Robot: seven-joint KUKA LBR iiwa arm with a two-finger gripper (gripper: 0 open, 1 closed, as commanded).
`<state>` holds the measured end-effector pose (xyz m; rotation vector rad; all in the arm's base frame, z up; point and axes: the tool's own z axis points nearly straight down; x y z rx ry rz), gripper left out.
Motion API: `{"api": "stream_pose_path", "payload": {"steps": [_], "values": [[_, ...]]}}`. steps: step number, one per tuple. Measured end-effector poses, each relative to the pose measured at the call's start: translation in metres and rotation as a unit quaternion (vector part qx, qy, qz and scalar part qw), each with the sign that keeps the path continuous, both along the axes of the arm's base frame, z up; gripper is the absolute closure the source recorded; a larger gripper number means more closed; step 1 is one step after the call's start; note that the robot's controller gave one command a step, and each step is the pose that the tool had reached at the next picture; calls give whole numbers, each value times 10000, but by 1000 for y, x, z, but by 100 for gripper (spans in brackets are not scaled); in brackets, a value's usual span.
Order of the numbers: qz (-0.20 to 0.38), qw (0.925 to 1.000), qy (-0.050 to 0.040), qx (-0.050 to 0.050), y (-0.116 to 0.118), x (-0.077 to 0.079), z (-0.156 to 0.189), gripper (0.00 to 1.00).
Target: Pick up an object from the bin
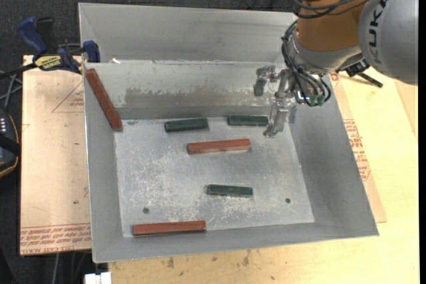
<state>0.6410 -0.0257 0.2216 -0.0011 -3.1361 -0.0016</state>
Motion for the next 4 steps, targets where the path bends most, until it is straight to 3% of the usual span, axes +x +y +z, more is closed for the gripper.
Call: {"api": "stream_pose_path", "payload": {"steps": [1,2,3,4], "values": [[1,10000,-38,-1,0,1,5,0],[477,9988,-64,-3,-1,3,-31,0],[1427,9897,-61,-1,-6,0,-104,0],[1605,9870,-53,-2,-6,-3,-118,0]]}}
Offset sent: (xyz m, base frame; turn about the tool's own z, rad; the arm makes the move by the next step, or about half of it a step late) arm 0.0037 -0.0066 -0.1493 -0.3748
